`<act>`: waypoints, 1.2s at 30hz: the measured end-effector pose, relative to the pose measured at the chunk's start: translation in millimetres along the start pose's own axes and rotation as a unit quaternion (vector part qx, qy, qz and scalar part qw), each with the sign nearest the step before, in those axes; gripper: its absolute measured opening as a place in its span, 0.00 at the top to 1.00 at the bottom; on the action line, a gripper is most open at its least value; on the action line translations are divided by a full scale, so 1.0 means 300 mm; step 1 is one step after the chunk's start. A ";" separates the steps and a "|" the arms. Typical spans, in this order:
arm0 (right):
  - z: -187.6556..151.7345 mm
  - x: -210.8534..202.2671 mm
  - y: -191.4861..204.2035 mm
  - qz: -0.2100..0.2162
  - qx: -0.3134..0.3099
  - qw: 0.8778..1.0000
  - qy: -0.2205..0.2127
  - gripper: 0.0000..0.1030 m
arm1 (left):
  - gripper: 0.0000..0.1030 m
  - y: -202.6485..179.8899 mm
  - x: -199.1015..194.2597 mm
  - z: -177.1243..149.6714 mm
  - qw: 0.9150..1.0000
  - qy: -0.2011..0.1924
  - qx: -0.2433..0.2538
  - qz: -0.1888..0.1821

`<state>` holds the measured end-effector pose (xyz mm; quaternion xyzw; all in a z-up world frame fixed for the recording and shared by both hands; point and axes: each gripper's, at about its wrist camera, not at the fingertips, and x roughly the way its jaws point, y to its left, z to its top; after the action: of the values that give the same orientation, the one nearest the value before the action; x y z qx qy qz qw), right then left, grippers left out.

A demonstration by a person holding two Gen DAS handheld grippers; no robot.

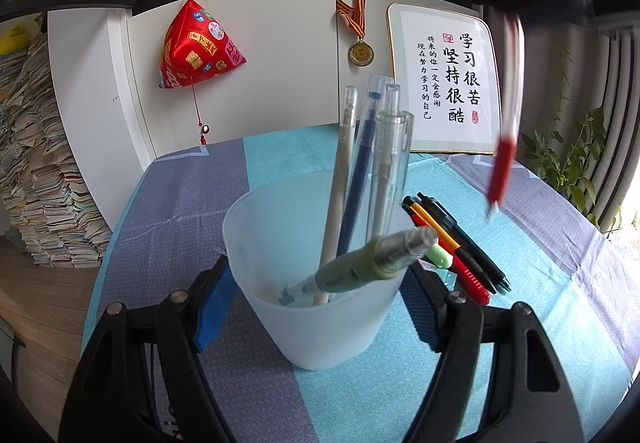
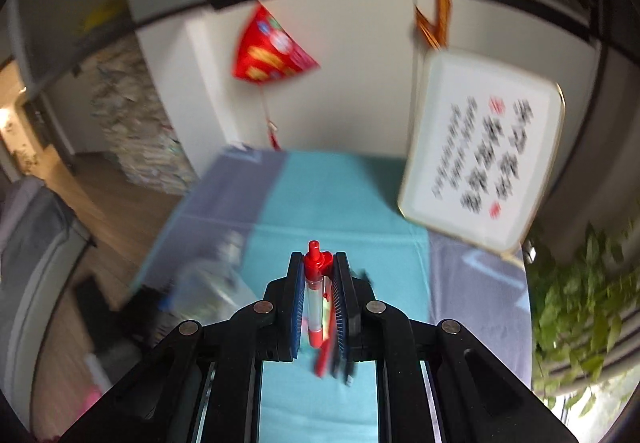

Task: Organize stationery
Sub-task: 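Carry the red-and-clear pen over the cup and drop it in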

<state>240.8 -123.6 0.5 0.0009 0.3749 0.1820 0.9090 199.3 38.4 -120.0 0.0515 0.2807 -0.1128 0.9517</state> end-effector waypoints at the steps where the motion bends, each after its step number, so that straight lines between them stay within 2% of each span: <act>1: 0.015 -0.018 0.021 0.008 -0.005 1.000 -0.008 0.86 | 0.28 0.000 0.000 0.000 1.000 0.000 0.000 0.000; 10: 0.128 -0.120 0.198 0.068 -0.045 0.994 -0.078 0.87 | 0.28 0.000 0.000 0.000 1.000 0.000 0.000 0.000; 14: 0.146 -0.111 0.239 0.079 -0.062 0.991 -0.091 0.87 | 0.28 0.000 0.000 0.000 1.000 0.000 0.000 0.000; 18: 0.139 -0.056 0.262 0.086 -0.073 0.990 -0.082 0.87 | 0.28 0.000 0.000 0.000 1.000 0.000 0.000 0.000; 27: 0.059 0.107 0.248 0.094 -0.078 0.992 -0.030 0.87 | 0.28 0.000 0.000 0.001 1.000 0.000 0.000 0.000; 36: 0.025 0.147 0.238 0.097 -0.077 0.992 -0.010 0.87 | 0.28 0.000 0.000 0.001 1.000 0.000 0.000 0.000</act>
<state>251.1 -41.5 -14.3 -0.0310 0.3488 0.2980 0.8880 199.3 38.5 -119.8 0.0515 0.2808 -0.1128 0.9517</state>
